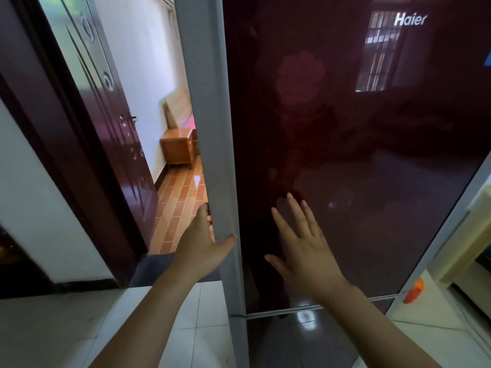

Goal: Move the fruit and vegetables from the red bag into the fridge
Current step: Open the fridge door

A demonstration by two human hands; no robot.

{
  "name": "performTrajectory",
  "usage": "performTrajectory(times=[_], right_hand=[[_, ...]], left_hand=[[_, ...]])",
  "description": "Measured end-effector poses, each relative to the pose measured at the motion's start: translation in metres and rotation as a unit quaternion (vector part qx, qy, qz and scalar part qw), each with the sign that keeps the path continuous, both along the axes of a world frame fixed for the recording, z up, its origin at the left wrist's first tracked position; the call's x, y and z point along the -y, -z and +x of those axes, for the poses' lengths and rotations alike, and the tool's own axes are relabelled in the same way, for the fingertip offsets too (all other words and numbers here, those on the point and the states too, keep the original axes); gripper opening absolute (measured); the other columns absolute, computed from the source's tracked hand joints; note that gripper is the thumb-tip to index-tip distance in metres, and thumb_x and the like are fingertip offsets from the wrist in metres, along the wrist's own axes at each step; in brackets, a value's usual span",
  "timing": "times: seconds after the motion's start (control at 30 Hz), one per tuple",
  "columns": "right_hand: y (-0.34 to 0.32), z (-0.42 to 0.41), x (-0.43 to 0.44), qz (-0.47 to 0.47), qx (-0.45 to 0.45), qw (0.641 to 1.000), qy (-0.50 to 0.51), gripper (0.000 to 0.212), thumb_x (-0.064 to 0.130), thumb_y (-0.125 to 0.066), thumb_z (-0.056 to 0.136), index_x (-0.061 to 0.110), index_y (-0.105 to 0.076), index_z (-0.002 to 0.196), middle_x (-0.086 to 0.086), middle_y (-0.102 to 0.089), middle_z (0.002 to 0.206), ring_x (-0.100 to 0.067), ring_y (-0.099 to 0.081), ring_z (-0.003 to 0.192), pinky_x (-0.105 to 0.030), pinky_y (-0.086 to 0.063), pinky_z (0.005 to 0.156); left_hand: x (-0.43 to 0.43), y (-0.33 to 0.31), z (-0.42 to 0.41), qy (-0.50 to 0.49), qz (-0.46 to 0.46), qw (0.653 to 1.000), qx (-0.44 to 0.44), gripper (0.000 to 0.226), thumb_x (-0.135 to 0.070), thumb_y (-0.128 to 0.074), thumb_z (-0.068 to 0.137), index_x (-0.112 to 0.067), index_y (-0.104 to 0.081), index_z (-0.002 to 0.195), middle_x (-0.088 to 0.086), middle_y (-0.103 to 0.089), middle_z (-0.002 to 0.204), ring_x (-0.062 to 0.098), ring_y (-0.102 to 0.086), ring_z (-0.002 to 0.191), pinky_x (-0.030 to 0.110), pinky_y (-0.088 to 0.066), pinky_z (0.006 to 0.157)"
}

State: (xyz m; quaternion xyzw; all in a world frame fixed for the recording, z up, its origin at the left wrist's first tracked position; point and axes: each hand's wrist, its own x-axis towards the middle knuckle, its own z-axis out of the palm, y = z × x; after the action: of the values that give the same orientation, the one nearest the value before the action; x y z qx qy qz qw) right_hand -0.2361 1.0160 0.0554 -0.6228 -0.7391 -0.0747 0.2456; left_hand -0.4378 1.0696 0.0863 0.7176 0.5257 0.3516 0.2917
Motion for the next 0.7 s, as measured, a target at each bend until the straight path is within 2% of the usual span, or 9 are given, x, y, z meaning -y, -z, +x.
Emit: performTrajectory(times=[0.1, 0.2, 0.27, 0.43, 0.53, 0.63, 0.7], right_hand=[[-0.007, 0.014, -0.01, 0.068, -0.009, 0.997, 0.036, 0.084, 0.05, -0.057, 0.083, 0.025, -0.012, 0.148, -0.003, 0.012, 0.157, -0.027, 0.011, 0.143, -0.051, -0.015, 0.111], [-0.007, 0.024, -0.021, 0.087, -0.009, 0.995, 0.041, 0.08, 0.054, -0.05, 0.084, 0.024, -0.014, 0.149, -0.006, 0.008, 0.157, -0.028, 0.009, 0.143, -0.053, -0.009, 0.11], [0.0, 0.03, -0.027, 0.097, 0.004, 0.995, 0.028, 0.075, 0.052, -0.049, 0.086, 0.026, -0.015, 0.148, -0.005, 0.006, 0.157, -0.029, 0.008, 0.143, -0.056, -0.009, 0.11], [0.018, 0.044, -0.031, 0.146, 0.032, 0.989, -0.003, 0.074, 0.04, -0.061, 0.085, 0.029, -0.021, 0.147, -0.005, -0.001, 0.156, -0.029, 0.004, 0.142, -0.057, -0.006, 0.109], [0.027, 0.05, -0.019, 0.184, 0.018, 0.982, -0.031, 0.07, 0.04, -0.057, 0.087, 0.029, -0.021, 0.146, -0.007, -0.006, 0.155, -0.029, 0.003, 0.142, -0.058, -0.005, 0.108], [0.032, 0.059, 0.0, 0.203, 0.022, 0.977, -0.06, 0.063, 0.045, -0.045, 0.09, 0.03, -0.02, 0.146, -0.007, -0.005, 0.155, -0.029, 0.003, 0.142, -0.058, -0.005, 0.108], [0.031, 0.066, 0.016, 0.207, 0.018, 0.975, -0.081, 0.064, 0.045, -0.045, 0.09, 0.03, -0.019, 0.146, -0.007, -0.004, 0.156, -0.03, 0.003, 0.142, -0.058, -0.004, 0.108]], left_hand=[[0.003, -0.001, 0.005, -0.012, -0.01, 1.0, 0.023, 0.057, -0.027, -0.068, 0.081, -0.024, -0.036, 0.128, -0.014, -0.052, 0.116, 0.005, -0.05, 0.104, 0.009, -0.038, 0.072], [0.007, -0.004, 0.011, -0.037, -0.021, 0.999, 0.029, 0.065, -0.028, -0.07, 0.078, -0.028, -0.032, 0.132, -0.009, -0.053, 0.122, 0.012, -0.052, 0.111, 0.033, -0.05, 0.089], [0.011, -0.008, 0.018, -0.071, -0.026, 0.997, 0.024, 0.065, -0.029, -0.071, 0.076, -0.028, -0.035, 0.131, -0.007, -0.055, 0.12, 0.016, -0.056, 0.109, 0.042, -0.052, 0.089], [0.03, -0.008, 0.037, -0.167, 0.001, 0.985, 0.033, 0.06, -0.02, -0.073, 0.076, -0.02, -0.041, 0.127, -0.01, -0.059, 0.107, 0.004, -0.06, 0.091, 0.018, -0.052, 0.078], [0.062, -0.003, 0.046, -0.212, -0.005, 0.977, 0.009, 0.066, -0.026, -0.071, 0.079, -0.016, -0.035, 0.133, -0.006, -0.057, 0.117, 0.013, -0.057, 0.103, 0.026, -0.046, 0.087], [0.1, 0.001, 0.055, -0.236, 0.016, 0.972, 0.008, 0.063, -0.024, -0.069, 0.081, -0.016, -0.035, 0.134, -0.011, -0.052, 0.111, 0.009, -0.054, 0.098, 0.021, -0.041, 0.079], [0.126, 0.002, 0.062, -0.255, 0.025, 0.966, -0.001, 0.067, -0.024, -0.069, 0.081, -0.017, -0.032, 0.136, -0.018, -0.047, 0.111, 0.002, -0.051, 0.095, 0.016, -0.041, 0.077]])
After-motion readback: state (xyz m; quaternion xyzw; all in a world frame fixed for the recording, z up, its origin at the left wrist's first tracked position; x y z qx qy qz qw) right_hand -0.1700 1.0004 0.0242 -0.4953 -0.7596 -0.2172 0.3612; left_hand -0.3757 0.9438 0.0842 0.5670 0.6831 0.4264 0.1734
